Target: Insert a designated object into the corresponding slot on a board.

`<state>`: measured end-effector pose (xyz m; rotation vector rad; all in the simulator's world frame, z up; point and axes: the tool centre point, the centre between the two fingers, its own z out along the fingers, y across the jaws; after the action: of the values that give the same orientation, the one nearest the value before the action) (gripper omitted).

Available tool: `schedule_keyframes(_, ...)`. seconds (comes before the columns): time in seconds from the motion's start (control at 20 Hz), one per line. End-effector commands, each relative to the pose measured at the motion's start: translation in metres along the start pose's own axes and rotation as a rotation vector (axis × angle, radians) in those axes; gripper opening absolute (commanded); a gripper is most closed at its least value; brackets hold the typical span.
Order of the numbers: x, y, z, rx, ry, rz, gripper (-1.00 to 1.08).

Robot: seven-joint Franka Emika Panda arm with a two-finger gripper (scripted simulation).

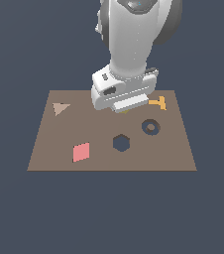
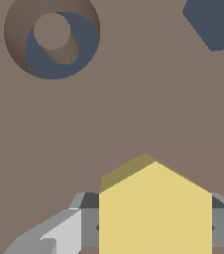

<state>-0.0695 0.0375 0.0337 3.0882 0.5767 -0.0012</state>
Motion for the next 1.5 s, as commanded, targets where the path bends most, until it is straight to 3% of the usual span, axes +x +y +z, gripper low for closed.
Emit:
schedule_keyframes(0.0, 0.003, -0.003, 0.000, 0.000, 0.001, 0.055, -1.00)
schedule_keyframes(0.45, 0.018, -0.016, -0.001, 0.000, 0.001, 0.334, -1.00)
schedule_keyframes(1.45, 0.074, -0.024, -0.004, 0.002, 0.002, 1.126, -1.00)
